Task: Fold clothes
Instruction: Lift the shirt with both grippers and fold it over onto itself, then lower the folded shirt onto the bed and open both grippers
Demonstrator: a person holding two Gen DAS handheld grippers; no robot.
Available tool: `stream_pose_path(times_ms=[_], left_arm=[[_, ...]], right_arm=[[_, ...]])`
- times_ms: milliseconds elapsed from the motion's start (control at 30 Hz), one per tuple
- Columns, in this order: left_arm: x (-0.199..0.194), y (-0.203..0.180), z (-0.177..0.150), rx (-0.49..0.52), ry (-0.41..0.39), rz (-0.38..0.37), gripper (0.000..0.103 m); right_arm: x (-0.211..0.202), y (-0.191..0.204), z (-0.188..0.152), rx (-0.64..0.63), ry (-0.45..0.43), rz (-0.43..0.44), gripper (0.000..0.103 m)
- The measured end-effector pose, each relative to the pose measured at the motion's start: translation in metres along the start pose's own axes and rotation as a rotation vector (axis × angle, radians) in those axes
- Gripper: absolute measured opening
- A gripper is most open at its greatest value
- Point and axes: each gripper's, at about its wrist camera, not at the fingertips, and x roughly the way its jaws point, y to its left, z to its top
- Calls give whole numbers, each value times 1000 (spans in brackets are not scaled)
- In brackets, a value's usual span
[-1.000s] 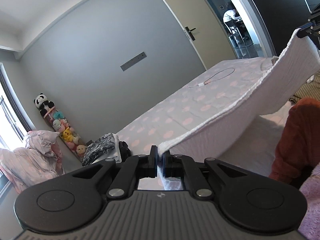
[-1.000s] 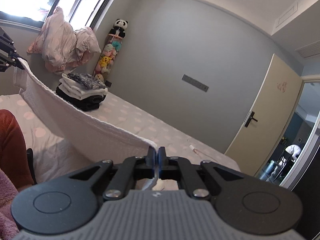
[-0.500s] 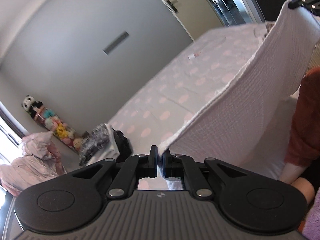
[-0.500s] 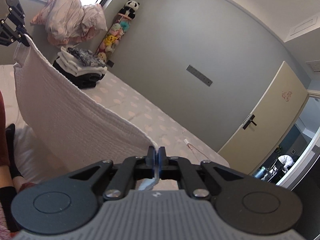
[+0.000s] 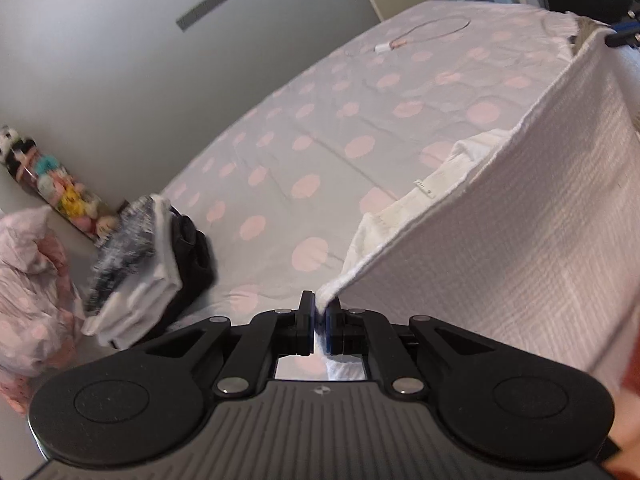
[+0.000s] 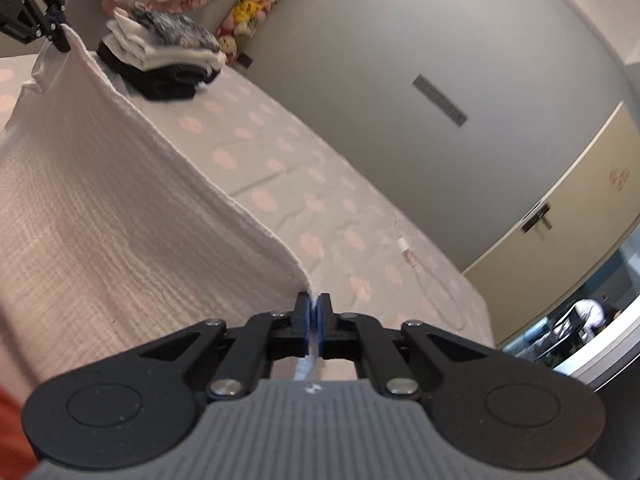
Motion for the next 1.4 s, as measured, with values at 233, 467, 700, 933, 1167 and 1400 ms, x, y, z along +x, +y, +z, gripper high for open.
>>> stream_pose_path(times_ms=[233,467,700,933,1167,1400], left_arm=[[128,20,20,-157,71,-48,6],[238,22,10,-275,176,-100,6],[272,21,-12,-357,132,-107,6],[256,25,-9,-376,4,-57,4],[289,18,-3,-371,88,-39,8],[260,53,-21,-560,48,-7,60]], right_arm=[[143,-4,1,96,70,44,4],[271,21,-12,152,187,91,4],[324,40,-30,184,233,110,4],[320,36,-27,231,187,63,4],[337,34,-32,309,225,87,7],[309,-7,-48,614,234,2,49]])
